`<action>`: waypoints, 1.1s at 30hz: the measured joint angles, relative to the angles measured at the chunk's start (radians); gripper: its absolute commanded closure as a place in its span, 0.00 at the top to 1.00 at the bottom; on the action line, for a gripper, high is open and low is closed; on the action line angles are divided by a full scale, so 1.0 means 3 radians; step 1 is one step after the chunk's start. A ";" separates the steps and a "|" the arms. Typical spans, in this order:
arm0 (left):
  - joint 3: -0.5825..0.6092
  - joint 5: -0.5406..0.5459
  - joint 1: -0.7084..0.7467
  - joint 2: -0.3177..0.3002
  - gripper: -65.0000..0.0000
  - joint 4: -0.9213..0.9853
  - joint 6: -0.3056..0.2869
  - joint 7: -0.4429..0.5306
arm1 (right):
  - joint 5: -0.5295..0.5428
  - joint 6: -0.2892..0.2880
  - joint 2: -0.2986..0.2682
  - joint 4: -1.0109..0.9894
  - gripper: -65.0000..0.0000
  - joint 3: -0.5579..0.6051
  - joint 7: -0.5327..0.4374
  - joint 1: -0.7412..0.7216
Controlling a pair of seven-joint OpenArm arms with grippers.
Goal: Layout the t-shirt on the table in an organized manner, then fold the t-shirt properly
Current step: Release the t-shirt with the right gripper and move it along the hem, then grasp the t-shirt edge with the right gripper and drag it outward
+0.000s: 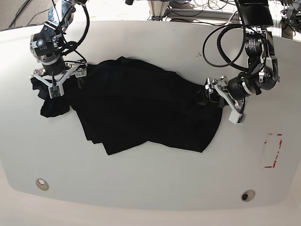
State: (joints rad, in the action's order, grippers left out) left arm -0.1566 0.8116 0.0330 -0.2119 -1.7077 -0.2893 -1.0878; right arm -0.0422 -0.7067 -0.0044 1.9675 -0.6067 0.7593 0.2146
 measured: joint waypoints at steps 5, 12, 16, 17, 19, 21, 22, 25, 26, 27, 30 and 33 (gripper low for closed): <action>0.0001 -0.0003 0.0027 0.0005 0.92 -0.0008 0.0003 -0.0023 | 0.0025 0.0050 0.0183 0.0043 1.00 -0.0013 0.0020 0.0135; -0.0006 0.0001 0.0000 -0.0008 0.92 -0.0015 0.0003 -0.0022 | 0.0104 0.0022 0.0384 0.0075 1.00 0.0280 0.0003 0.0370; -0.0003 0.0175 -0.0042 -0.0066 0.93 -0.0067 0.0000 -0.0042 | 0.0131 0.0048 0.0375 0.0081 1.00 0.0618 0.0000 0.0586; 0.0000 0.0300 -0.0047 -0.0099 0.93 -0.0111 0.0008 -0.0039 | 0.0127 0.0018 0.0378 0.0080 1.00 0.0704 0.0019 0.0651; -0.0001 0.0538 -0.0061 -0.0193 0.92 -0.0173 0.0000 -0.0036 | 0.0114 0.0036 0.0371 0.0084 1.00 0.0871 0.0006 0.0757; -0.0008 0.0727 -0.0066 -0.0263 0.92 -0.0196 0.0003 -0.0013 | 0.0120 0.0009 0.0376 0.0084 1.00 0.0966 0.0009 0.0825; -0.0009 0.0801 -0.0067 -0.0282 0.92 -0.0196 0.0001 0.0000 | 0.0125 0.0022 0.0376 0.0084 1.00 0.1013 0.0001 0.0851; -0.0008 0.0867 -0.0056 -0.0333 0.92 -0.0196 0.0000 -0.0004 | 0.0135 0.0020 0.0379 0.0083 1.00 0.1088 0.0005 0.0880; -0.0009 0.0865 -0.0055 -0.0337 0.92 -0.0196 0.0003 -0.0006 | 0.0132 0.0023 0.0374 0.0084 1.00 0.1113 -0.0001 0.0882; -0.0013 0.0865 -0.0055 -0.0342 0.92 -0.0192 0.0003 -0.0006 | 0.0132 0.0023 0.0374 0.0084 1.00 0.1123 0.0000 0.0882; -0.0053 0.0844 -0.0065 -0.0379 0.92 -0.0179 0.0003 -0.0025 | 0.0132 0.0024 0.0374 0.0084 0.98 0.1134 -0.0001 0.0880; -0.0223 0.0697 -0.0093 -0.0409 0.92 -0.0179 0.0001 -0.0013 | 0.0106 0.0051 0.0352 0.0064 0.90 0.1214 -0.0001 0.0875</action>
State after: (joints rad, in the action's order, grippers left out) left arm -0.2234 1.0206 0.0051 -0.3347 -1.7615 -0.2890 -1.0916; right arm -0.0105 -0.6914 0.1013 1.9865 -0.2424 0.7589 0.4770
